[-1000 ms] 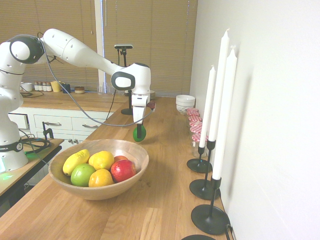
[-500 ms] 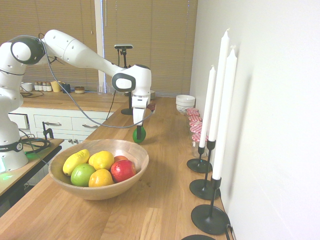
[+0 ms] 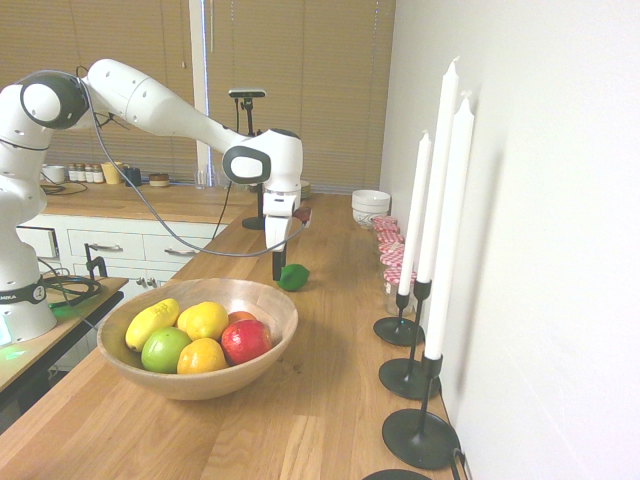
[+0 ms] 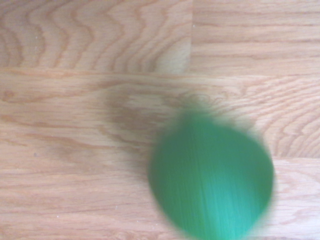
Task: Take green lemon out of the basket
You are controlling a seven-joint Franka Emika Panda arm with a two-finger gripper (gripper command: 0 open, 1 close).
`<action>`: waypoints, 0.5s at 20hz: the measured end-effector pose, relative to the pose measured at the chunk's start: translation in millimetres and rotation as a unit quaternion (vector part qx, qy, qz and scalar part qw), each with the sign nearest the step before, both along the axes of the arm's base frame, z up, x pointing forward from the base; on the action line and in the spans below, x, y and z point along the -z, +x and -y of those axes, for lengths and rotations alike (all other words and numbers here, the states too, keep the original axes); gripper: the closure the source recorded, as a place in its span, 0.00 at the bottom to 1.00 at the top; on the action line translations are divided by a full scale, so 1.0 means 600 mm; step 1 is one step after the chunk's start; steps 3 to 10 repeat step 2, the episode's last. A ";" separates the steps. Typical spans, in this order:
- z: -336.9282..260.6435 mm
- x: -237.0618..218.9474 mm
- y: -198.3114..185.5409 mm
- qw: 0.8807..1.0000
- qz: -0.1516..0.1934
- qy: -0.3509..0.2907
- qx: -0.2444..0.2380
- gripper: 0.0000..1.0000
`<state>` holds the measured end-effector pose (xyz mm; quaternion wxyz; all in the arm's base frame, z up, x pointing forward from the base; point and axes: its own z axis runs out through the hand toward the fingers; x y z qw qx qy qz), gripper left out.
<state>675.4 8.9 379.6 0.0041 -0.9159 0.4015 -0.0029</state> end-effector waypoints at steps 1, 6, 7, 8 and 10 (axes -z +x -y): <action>0.000 -0.001 0.000 1.000 0.000 0.000 0.000 0.00; 0.000 -0.002 0.000 1.000 0.001 0.000 0.000 0.00; 0.000 -0.002 0.000 1.000 0.001 0.000 0.000 0.00; 0.000 -0.002 0.000 1.000 0.001 0.000 0.000 0.00; 0.000 -0.002 0.000 1.000 0.001 0.000 0.000 0.00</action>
